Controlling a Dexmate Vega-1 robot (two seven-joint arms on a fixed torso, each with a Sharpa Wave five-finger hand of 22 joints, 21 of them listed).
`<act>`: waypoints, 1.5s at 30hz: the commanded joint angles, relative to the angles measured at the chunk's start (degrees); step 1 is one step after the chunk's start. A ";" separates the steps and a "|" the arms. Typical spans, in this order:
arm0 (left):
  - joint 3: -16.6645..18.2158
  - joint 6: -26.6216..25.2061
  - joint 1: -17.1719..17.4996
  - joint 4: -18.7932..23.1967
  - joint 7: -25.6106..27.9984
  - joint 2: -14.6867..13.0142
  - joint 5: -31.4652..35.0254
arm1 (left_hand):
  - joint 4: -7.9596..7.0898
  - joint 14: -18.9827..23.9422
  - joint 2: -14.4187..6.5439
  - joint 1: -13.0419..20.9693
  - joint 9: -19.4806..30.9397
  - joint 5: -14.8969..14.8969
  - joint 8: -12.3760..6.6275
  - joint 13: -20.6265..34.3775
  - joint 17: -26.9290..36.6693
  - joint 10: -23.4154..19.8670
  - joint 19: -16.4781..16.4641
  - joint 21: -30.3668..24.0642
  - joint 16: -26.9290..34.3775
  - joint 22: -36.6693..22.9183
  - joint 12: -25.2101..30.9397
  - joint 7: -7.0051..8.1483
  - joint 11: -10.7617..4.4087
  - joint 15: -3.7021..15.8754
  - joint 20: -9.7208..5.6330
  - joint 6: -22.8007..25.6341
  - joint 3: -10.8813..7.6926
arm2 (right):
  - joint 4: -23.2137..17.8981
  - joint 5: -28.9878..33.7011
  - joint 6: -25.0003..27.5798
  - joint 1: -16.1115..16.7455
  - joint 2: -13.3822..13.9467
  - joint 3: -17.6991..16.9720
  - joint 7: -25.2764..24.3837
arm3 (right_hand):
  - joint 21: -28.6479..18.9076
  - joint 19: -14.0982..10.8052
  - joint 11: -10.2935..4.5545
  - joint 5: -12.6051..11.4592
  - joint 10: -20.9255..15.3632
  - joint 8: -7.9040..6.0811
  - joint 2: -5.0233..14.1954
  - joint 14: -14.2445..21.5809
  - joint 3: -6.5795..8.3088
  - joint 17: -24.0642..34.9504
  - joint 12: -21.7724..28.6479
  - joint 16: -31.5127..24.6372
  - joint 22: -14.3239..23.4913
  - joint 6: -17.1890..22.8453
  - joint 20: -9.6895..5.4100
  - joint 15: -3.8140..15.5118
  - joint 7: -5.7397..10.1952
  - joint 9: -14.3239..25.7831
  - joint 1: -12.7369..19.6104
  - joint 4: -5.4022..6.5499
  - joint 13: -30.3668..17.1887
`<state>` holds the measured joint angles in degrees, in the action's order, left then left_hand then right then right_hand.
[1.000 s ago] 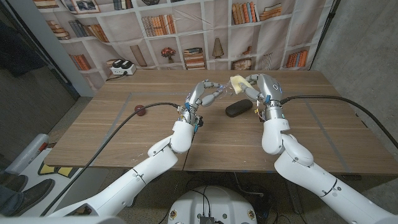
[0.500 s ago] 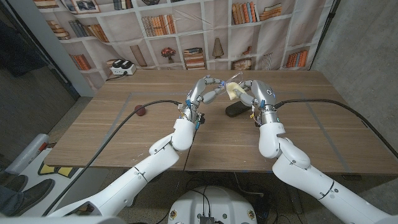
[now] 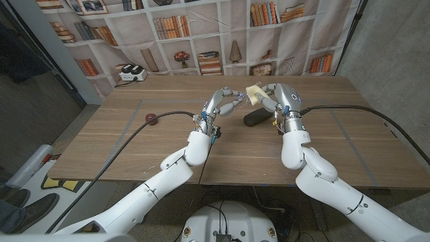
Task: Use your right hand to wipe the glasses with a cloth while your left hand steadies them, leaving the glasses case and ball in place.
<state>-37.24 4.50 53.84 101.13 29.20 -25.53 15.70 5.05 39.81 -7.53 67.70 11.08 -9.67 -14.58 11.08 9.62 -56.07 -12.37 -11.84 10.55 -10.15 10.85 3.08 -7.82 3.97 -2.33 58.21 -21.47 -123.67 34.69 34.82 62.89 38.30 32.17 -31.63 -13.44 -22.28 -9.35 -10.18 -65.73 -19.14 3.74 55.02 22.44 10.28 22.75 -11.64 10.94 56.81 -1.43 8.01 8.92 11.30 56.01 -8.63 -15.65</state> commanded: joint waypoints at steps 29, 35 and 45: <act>1.19 2.84 -0.29 -0.20 1.34 -0.29 0.14 | -0.85 0.27 0.09 -0.42 0.20 -0.37 0.08 0.24 0.16 -2.50 -0.11 0.08 0.04 -0.13 0.22 0.09 -2.08 5.19 -0.28 0.50 -1.88 | -0.50 -0.33 0.22 1.45 -1.01 0.47 -1.80 | -0.15 -0.19 -2.77 -0.20 -3.23 -0.01 1.09 0.72 0.41 0.10 -0.02 0.15 0.12 4.67 0.41 3.77 3.71 0.33 1.21 0.06 -0.08; 1.31 4.16 -0.74 -0.85 0.22 -0.52 -0.61 | -0.85 0.13 0.14 -0.49 0.21 -0.36 0.10 0.25 0.16 -2.42 -0.06 0.10 -0.01 -0.13 0.17 0.16 -2.07 5.18 -0.28 0.55 -2.05 | -0.04 0.85 1.92 0.85 -2.17 1.92 -1.56 | -0.13 -0.17 -2.77 -0.21 -3.21 0.02 1.08 0.70 0.42 0.10 -0.07 0.19 0.12 4.70 0.47 3.79 3.73 0.32 1.22 0.05 -0.05; 1.75 5.10 -0.23 -0.77 -0.85 -1.14 -1.35 | -0.85 0.14 0.20 -0.58 0.22 -0.35 0.17 0.25 0.16 -2.41 -0.05 0.10 0.00 -0.13 0.16 0.09 -1.91 5.19 -0.23 0.48 -2.27 | 0.34 1.99 3.49 0.43 -2.85 2.33 -2.19 | -0.08 -0.14 -2.78 -0.22 -3.27 0.09 1.06 0.71 0.42 0.11 -0.11 0.23 0.13 4.68 0.49 3.76 3.74 0.31 1.20 0.07 -0.05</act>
<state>-35.94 8.26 53.30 100.45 29.44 -26.06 15.15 4.26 39.81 -6.93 67.08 11.06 -9.68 -14.08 11.10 9.62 -56.07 -12.37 -11.85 10.56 -10.15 10.87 3.18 -7.82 3.97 -2.33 58.10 -23.21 -123.85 35.31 36.52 63.90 36.33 33.50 -33.48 -13.44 -22.27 -9.37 -10.18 -65.72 -18.87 3.35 55.18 22.43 10.27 22.32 -11.41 10.94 57.12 -1.44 8.18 8.60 11.32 56.41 -8.62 -15.57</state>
